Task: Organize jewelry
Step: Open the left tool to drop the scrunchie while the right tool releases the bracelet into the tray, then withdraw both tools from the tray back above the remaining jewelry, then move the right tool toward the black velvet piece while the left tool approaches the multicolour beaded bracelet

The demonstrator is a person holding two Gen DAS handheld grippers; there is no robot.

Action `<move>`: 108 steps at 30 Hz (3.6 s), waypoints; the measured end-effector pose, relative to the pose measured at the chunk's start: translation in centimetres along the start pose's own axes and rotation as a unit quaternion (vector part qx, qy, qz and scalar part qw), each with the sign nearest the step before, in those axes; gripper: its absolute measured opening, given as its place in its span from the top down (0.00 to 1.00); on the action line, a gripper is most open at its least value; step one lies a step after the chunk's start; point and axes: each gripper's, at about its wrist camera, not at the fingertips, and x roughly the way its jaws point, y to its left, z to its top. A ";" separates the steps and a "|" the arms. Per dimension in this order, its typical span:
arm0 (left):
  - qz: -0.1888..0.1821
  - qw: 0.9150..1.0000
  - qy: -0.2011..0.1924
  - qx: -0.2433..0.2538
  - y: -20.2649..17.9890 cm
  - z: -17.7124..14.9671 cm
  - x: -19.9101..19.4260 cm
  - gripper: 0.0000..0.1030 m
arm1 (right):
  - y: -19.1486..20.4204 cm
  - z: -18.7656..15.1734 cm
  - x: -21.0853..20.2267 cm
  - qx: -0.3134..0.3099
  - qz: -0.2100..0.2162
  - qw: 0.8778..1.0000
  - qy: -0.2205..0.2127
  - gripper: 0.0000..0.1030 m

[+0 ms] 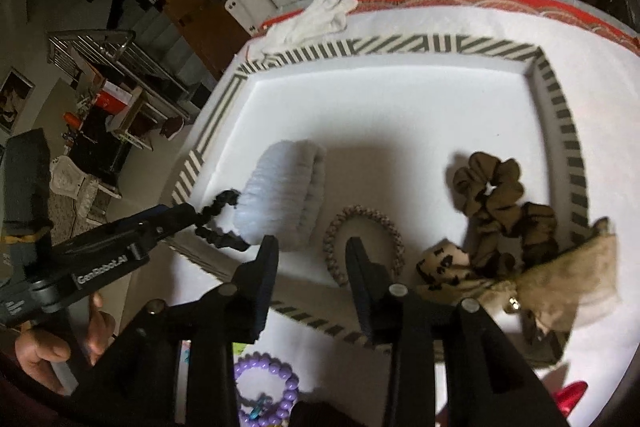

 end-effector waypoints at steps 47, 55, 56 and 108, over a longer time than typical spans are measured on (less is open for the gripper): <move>0.039 0.993 -0.101 0.052 -6.6 -14.1 -14.9 0.59 | 2.8 -16.5 -19.1 -0.049 -0.088 0.988 -0.114 0.34; 0.035 0.991 -0.114 0.062 -7.7 -15.5 -16.4 0.59 | 2.6 -18.0 -21.2 -0.050 -0.092 0.987 -0.125 0.31; 0.037 0.991 -0.116 0.063 -7.8 -15.6 -16.6 0.59 | 2.6 -18.1 -21.3 -0.049 -0.092 0.987 -0.125 0.31; 0.036 0.992 -0.099 0.066 -8.2 -17.0 -15.9 0.59 | 2.0 -18.9 -20.1 -0.047 -0.093 0.990 -0.099 0.27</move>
